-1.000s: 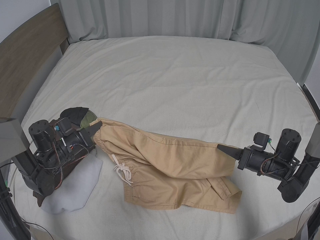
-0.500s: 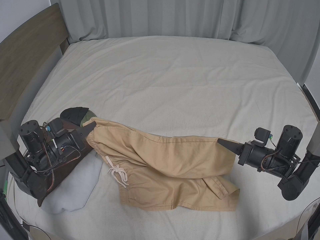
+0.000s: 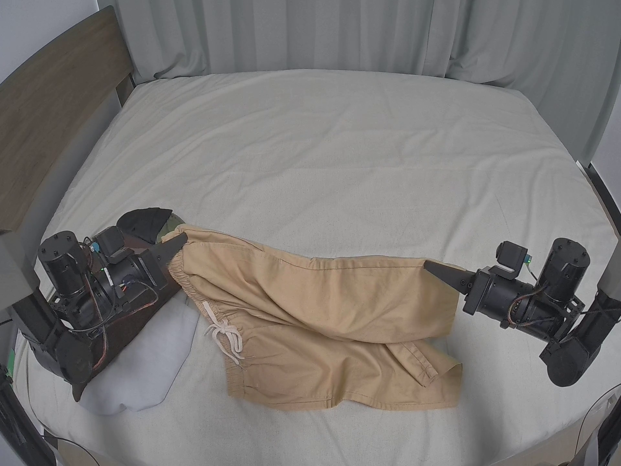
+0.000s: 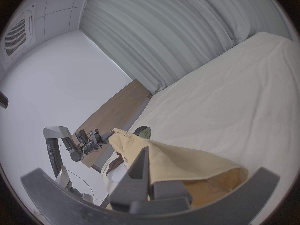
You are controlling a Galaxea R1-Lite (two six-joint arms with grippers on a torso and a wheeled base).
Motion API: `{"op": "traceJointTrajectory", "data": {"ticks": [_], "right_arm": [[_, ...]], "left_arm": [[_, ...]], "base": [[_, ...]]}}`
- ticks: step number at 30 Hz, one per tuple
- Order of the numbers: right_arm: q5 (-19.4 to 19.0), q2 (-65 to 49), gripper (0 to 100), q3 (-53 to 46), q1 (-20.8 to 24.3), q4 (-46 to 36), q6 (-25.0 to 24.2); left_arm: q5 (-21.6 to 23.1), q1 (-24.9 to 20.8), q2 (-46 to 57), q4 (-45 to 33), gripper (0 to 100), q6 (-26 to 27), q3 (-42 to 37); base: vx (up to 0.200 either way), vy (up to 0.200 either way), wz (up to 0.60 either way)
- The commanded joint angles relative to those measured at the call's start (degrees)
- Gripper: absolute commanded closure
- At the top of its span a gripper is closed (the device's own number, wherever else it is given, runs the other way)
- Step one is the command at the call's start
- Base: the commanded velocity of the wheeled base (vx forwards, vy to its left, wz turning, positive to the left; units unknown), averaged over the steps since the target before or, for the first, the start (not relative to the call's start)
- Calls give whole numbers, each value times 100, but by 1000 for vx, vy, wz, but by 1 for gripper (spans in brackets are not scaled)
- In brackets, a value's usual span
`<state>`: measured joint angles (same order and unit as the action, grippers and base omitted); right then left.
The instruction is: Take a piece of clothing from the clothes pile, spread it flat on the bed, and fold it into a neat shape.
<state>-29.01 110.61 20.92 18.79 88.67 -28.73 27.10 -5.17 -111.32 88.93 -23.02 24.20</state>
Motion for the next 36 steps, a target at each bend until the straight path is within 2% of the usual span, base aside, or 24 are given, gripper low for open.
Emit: {"op": "traceJointTrajectory", "data": {"ticks": [1,6,12,36], "right_arm": [[1,-109,100,9,-6,1,-1],[1,-188,100,17,-50,1,-1],[1,-188,100,61,-217,1,-1],[1,-197,100,123,-367,1,-1]], "left_arm": [[-12,-125,-74,1,100,8,41],[-29,-177,-179,1,100,8,85],[-29,-125,-452,10,100,263,278],[-56,-142,-469,10,100,227,489]], "base": [[0,0,0],[0,0,0],[0,0,0],[0,0,0]]}}
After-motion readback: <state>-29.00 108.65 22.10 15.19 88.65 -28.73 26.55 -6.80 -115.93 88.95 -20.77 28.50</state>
